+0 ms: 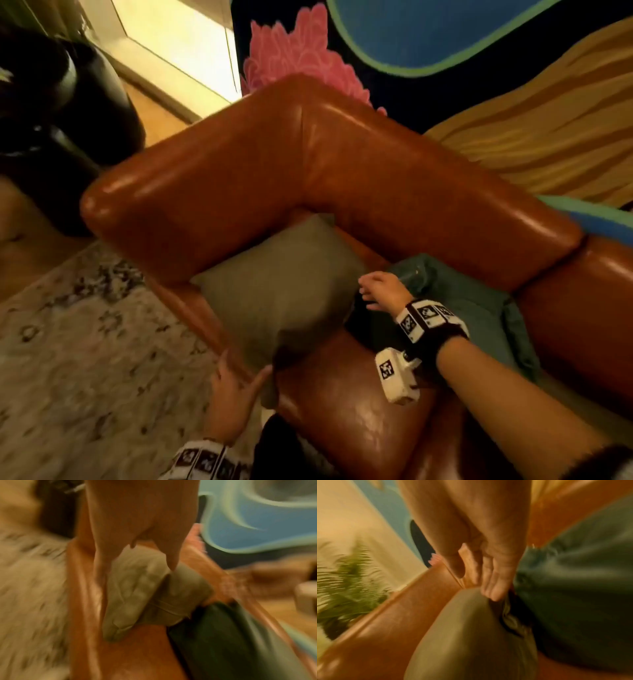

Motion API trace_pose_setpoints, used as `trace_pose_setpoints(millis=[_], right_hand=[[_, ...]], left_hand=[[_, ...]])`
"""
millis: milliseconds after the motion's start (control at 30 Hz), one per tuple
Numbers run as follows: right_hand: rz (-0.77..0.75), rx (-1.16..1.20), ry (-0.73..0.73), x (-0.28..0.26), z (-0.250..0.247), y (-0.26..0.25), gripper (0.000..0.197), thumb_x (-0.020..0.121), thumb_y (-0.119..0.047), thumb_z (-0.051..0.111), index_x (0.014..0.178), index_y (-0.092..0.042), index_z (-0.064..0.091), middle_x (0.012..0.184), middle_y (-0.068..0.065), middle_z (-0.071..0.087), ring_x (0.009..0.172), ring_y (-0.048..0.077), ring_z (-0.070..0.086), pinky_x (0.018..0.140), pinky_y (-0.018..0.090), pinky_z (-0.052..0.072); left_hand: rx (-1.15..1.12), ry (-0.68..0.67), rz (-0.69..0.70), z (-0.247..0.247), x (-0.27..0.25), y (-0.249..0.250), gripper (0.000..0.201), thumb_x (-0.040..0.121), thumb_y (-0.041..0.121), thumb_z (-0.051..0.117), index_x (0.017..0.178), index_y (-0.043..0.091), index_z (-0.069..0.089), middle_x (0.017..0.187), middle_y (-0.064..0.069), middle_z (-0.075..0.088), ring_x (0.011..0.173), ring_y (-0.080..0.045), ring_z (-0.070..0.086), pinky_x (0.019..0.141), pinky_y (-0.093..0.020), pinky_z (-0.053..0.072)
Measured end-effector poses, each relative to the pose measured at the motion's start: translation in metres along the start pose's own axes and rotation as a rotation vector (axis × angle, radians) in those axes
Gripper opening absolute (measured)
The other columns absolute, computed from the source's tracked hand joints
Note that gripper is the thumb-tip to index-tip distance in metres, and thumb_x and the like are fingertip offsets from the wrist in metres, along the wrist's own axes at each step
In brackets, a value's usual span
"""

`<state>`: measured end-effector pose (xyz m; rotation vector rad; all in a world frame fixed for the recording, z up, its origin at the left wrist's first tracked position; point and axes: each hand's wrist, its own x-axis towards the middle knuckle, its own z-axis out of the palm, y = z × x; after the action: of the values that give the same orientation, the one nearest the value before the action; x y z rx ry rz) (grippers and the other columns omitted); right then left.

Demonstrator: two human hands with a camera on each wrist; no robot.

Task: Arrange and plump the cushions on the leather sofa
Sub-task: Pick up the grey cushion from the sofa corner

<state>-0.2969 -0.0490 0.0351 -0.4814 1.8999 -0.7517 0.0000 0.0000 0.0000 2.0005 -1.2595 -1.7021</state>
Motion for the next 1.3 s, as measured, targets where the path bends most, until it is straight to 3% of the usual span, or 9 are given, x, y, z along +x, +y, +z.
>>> trace_pose_setpoints(millis=[100,200,433,567,700,867,1033,1133,1300], right_hand=[[0.283,0.068,0.030,0.032,0.032,0.019,0.048,0.096,-0.043,0.058,0.130,-0.010,0.050,0.129,0.008,0.054,0.122,0.030,0.055,0.090,0.038,0.049],[0.295,0.295,0.058,0.054,0.052,0.039,0.074,0.087,-0.046,0.069,0.150,-0.023,0.038,0.149,-0.002,0.046,0.135,0.027,0.045,0.102,0.042,0.042],[0.088,0.361,0.109,0.068,0.058,-0.019,0.041,0.088,-0.034,0.072,0.125,-0.022,0.061,0.125,-0.002,0.066,0.104,0.014,0.063,0.086,0.034,0.050],[-0.181,0.313,0.013,0.082,0.065,-0.101,0.014,0.097,-0.026,0.058,0.109,-0.025,0.065,0.113,-0.007,0.067,0.100,0.003,0.061,0.089,0.025,0.044],[-0.243,0.161,0.171,0.128,0.066,-0.127,0.050,0.084,-0.040,0.069,0.131,-0.034,0.053,0.139,0.002,0.054,0.123,0.018,0.055,0.107,0.041,0.044],[0.000,0.259,0.187,0.209,0.063,-0.072,0.134,0.045,-0.064,0.082,0.155,-0.037,0.012,0.154,0.008,0.039,0.137,0.034,0.042,0.112,0.054,0.037],[-0.074,0.092,0.321,0.196,0.069,-0.075,0.076,0.083,-0.045,0.073,0.146,-0.018,0.041,0.140,0.009,0.054,0.126,0.026,0.051,0.101,0.026,0.038],[-0.249,-0.072,0.444,0.194,0.064,-0.083,0.010,0.091,-0.028,0.067,0.092,-0.020,0.060,0.084,-0.003,0.063,0.078,0.011,0.057,0.065,0.022,0.036],[-0.441,-0.022,0.433,0.187,0.057,-0.124,0.018,0.091,-0.040,0.065,0.080,-0.026,0.060,0.076,-0.008,0.061,0.070,0.003,0.056,0.068,0.022,0.044]], left_hand=[[-0.291,-0.237,-0.317,0.005,0.036,-0.008,0.040,0.078,0.033,0.080,0.102,0.024,0.050,0.109,0.002,0.059,0.117,-0.032,0.052,0.097,-0.049,0.045],[-0.324,-0.396,-0.388,0.006,0.058,-0.014,0.048,0.068,0.022,0.087,0.094,0.027,0.047,0.105,-0.001,0.064,0.112,-0.034,0.060,0.089,-0.044,0.051],[-0.253,-0.112,-0.063,-0.010,0.101,0.021,0.016,0.080,0.006,0.074,0.093,-0.002,0.067,0.077,-0.014,0.068,0.051,-0.009,0.057,0.055,-0.038,0.048],[-0.648,0.036,0.112,-0.056,0.120,0.084,0.005,0.085,0.020,0.067,0.089,0.018,0.068,0.079,0.002,0.068,0.073,-0.010,0.063,0.069,-0.029,0.046],[-0.638,-0.147,0.403,-0.081,0.132,0.129,0.061,0.081,0.033,0.072,0.135,0.042,0.045,0.139,0.014,0.053,0.122,0.002,0.054,0.095,-0.019,0.048],[0.009,-0.249,0.532,-0.056,0.150,0.106,0.141,0.044,0.060,0.091,0.140,0.066,-0.012,0.163,0.016,0.006,0.149,-0.007,0.012,0.120,-0.050,0.020],[-0.011,-0.029,0.624,-0.032,0.155,0.096,0.122,0.059,0.057,0.085,0.147,0.058,0.000,0.162,0.008,0.020,0.148,-0.014,0.022,0.115,-0.046,0.033],[-0.109,0.149,0.666,-0.038,0.151,0.106,0.092,0.071,0.040,0.078,0.149,0.040,0.030,0.142,0.019,0.047,0.131,0.006,0.044,0.107,-0.020,0.041],[-0.384,0.335,0.634,-0.077,0.157,0.128,0.083,0.081,0.019,0.075,0.149,0.025,0.028,0.137,0.016,0.047,0.124,0.002,0.052,0.098,-0.018,0.047]])
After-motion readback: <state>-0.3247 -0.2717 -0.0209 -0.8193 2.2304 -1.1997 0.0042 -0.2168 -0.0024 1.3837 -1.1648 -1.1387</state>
